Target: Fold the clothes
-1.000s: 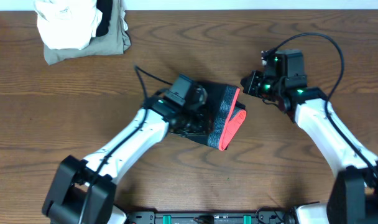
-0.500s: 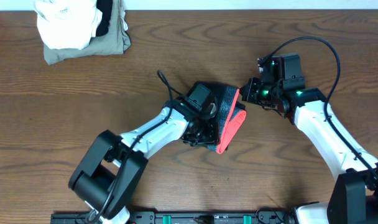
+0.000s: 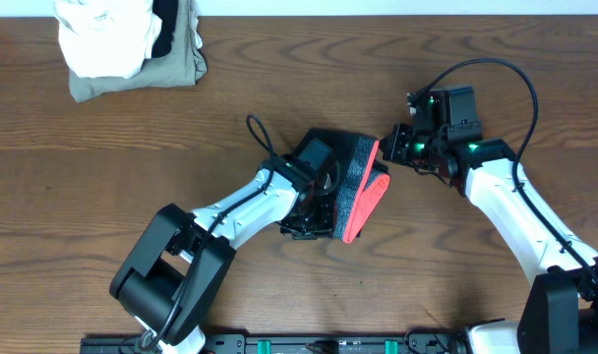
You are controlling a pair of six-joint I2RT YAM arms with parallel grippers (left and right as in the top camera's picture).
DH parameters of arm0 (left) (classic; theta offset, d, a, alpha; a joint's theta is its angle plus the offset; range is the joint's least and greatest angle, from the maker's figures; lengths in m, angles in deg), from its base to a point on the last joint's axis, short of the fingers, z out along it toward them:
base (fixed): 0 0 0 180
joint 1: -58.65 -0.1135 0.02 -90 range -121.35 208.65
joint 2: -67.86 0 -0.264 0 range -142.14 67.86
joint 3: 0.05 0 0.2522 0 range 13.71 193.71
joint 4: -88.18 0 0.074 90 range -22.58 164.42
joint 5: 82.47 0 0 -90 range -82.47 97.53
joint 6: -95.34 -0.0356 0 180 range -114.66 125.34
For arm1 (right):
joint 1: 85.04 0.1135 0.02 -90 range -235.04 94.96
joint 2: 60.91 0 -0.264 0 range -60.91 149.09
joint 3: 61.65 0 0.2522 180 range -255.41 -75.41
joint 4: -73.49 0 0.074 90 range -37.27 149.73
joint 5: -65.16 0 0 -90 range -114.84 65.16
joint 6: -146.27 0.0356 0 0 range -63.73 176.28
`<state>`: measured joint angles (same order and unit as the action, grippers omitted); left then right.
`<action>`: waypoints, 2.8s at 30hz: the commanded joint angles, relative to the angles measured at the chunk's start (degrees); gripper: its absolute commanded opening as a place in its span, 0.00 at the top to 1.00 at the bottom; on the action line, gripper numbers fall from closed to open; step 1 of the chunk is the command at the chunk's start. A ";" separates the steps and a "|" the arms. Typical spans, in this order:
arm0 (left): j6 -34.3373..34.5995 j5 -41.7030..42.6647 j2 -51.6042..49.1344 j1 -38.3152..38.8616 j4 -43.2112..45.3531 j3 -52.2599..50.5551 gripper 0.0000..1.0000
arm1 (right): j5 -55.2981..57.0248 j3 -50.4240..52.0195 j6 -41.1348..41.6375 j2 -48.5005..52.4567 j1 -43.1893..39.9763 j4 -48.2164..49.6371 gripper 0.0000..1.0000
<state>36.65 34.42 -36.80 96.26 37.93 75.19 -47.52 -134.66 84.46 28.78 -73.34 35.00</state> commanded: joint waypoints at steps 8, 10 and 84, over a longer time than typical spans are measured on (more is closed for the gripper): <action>-6.03 -8.00 16.04 -2.60 -1.73 1.03 0.62 | -0.24 -0.52 -1.09 0.66 0.37 -2.12 0.99; -6.01 -13.16 20.61 -2.62 -2.89 1.03 0.42 | -0.24 -0.52 -1.09 0.66 0.37 -2.54 0.99; -4.26 -27.58 16.31 -22.80 -6.97 0.94 0.02 | 16.74 4.68 25.16 0.59 10.56 -20.35 0.01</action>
<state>32.13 7.50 -20.24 73.75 30.98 75.45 -31.82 -130.33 107.85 28.82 -63.26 14.39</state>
